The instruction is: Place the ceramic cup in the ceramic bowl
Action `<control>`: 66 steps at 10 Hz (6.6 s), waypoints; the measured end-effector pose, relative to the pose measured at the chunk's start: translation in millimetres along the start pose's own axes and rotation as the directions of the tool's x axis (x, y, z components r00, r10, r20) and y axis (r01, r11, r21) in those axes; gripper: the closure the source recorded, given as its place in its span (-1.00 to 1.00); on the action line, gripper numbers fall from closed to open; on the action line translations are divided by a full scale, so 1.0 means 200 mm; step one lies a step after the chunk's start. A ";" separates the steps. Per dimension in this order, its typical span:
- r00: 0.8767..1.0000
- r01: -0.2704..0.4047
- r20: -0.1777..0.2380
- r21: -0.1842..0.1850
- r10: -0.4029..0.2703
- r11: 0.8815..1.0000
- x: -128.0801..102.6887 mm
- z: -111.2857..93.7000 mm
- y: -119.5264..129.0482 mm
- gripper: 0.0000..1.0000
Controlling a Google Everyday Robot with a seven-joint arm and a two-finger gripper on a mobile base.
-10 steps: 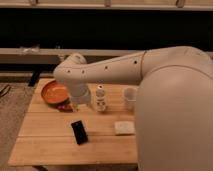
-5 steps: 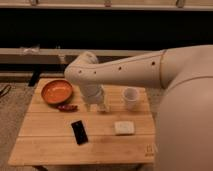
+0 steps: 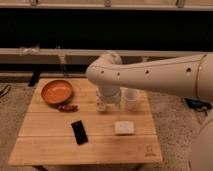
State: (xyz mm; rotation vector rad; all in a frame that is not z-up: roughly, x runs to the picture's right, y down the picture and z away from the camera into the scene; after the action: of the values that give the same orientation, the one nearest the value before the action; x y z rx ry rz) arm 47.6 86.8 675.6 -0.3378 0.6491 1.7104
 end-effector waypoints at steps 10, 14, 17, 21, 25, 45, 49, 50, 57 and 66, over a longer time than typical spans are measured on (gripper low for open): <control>0.996 -0.077 0.041 -0.078 0.080 0.994 -0.68 0.44 -0.67 -0.30; 0.996 -0.078 0.038 -0.092 0.082 0.993 -0.82 0.54 -0.72 -0.30; 0.997 -0.080 0.015 -0.095 0.081 0.992 -0.83 0.59 -0.74 -0.30; 0.999 -0.047 -0.024 -0.093 0.045 0.995 -0.82 0.66 -0.66 -0.30; 0.998 -0.024 -0.057 -0.104 0.018 0.994 -0.82 0.75 -0.61 -0.17; 0.989 0.134 0.083 -0.165 -0.121 0.977 -1.57 0.42 0.44 1.00; 0.963 0.269 0.076 -0.218 -0.259 0.938 -1.51 0.40 0.88 1.00; 0.949 0.316 0.083 -0.230 -0.305 0.920 -1.46 0.36 1.00 1.00; 0.865 0.499 0.113 -0.281 -0.488 0.820 -1.12 0.15 1.35 1.00; 0.778 0.599 0.061 -0.373 -0.625 0.709 -0.92 0.28 1.71 1.00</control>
State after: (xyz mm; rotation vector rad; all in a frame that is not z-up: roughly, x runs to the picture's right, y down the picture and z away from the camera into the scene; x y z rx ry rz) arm -230.7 -70.6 903.2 -0.7971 0.1987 1.1562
